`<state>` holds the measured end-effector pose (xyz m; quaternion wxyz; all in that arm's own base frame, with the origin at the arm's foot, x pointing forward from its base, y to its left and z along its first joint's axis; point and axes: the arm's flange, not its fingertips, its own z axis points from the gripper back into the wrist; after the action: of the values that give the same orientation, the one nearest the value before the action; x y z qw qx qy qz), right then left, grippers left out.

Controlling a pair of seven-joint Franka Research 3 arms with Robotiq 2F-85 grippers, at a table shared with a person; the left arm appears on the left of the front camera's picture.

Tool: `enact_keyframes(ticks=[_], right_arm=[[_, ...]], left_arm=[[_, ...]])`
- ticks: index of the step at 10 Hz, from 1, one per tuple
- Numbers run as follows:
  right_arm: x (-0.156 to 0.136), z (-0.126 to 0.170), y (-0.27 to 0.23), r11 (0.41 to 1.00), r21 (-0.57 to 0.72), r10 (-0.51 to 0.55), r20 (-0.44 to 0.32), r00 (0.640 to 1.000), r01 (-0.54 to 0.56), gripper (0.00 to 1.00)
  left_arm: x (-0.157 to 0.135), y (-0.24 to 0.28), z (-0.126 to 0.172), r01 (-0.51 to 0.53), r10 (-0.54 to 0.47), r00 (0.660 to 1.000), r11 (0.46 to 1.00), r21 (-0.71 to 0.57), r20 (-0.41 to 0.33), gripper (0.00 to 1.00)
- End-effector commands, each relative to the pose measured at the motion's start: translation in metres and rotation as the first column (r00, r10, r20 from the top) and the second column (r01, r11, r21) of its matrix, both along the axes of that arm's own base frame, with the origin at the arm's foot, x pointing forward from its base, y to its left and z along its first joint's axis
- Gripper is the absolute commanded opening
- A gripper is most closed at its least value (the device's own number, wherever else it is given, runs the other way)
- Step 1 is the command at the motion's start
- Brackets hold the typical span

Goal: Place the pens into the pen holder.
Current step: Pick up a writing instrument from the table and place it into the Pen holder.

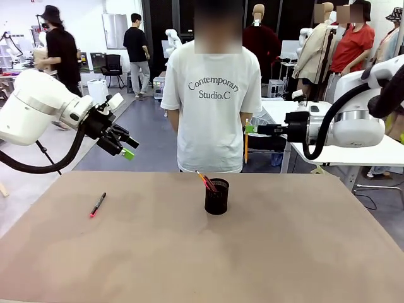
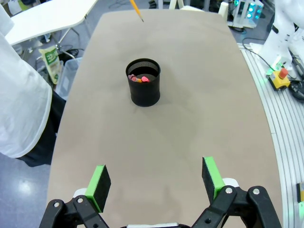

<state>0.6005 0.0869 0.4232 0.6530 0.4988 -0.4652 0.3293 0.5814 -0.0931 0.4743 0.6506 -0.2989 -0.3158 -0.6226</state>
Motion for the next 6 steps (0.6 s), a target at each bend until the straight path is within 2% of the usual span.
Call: enact_keyframes(ticks=[1,3,6], right_arm=[[-0.006,-0.022,0.011,0.998,0.045,0.045,0.054,0.998,-0.047,0.00],[-0.006,-0.042,0.029,0.997,0.056,0.044,0.119,0.992,-0.051,0.00],[-0.004,-0.059,0.051,0.994,0.078,0.058,0.154,0.986,-0.070,0.00]], left_arm=[[0.000,0.000,0.001,-0.005,0.005,1.000,1.000,-0.007,0.001,1.00],[0.000,0.000,0.001,-0.005,0.005,1.000,1.000,-0.007,0.001,1.00],[0.000,0.000,0.001,-0.005,0.005,1.000,1.000,-0.007,0.001,1.00]])
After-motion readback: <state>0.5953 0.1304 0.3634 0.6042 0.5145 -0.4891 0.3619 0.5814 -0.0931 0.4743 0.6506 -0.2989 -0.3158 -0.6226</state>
